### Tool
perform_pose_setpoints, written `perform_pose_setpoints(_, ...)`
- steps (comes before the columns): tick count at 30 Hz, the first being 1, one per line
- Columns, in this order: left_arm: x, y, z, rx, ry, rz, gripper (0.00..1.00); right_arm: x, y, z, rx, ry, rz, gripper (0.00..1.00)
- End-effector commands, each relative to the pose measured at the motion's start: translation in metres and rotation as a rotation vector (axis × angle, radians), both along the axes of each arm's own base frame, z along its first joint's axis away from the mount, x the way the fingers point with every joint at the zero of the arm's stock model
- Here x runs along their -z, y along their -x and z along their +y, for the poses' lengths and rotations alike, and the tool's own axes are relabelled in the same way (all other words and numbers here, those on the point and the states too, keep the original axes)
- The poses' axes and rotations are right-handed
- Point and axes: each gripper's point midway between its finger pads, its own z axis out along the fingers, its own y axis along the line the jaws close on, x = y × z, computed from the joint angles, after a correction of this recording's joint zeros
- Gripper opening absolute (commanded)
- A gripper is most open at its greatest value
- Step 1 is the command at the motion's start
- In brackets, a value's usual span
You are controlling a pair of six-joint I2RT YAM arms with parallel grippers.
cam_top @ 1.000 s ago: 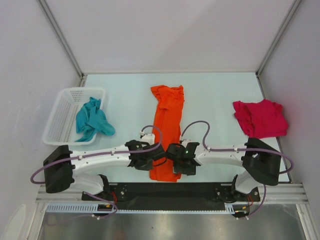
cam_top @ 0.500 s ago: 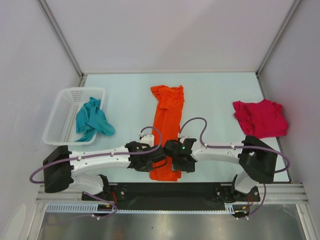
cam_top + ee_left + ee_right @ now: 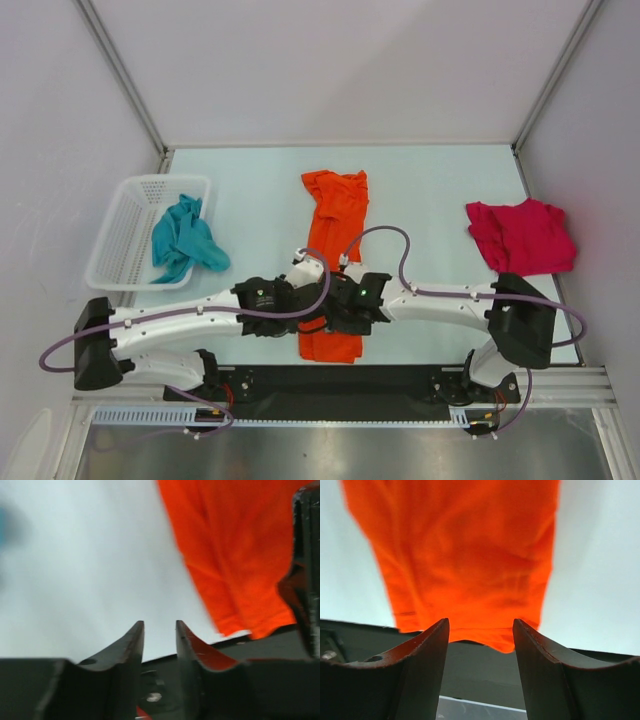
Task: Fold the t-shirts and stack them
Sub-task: Grab the bottom of the folded rectangular tshirt with both arms
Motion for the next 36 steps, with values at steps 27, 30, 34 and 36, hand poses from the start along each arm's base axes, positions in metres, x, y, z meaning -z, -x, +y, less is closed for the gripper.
perform_pose_setpoints(27, -0.193, -0.050, 0.074, 0.071, -0.199, -0.778, 0.56, -0.017, -0.006, -0.035, 0.071, 0.020, -0.080, 0.60)
perform_pose_setpoints(30, -0.213, -0.032, 0.028, 0.221, 0.071, -0.626, 0.69, -0.022, -0.014, -0.048, 0.095, 0.054, -0.113, 0.59)
perform_pose_setpoints(34, -0.278, 0.007, -0.035, 0.354, 0.654, -0.391, 0.83, -0.026, -0.023, -0.060, 0.121, 0.081, -0.152, 0.60)
perform_pose_setpoints(36, -0.305, 0.025, -0.044, 0.369, 0.839, -0.266, 0.84, -0.029, -0.025, -0.063, 0.132, 0.082, -0.165, 0.60)
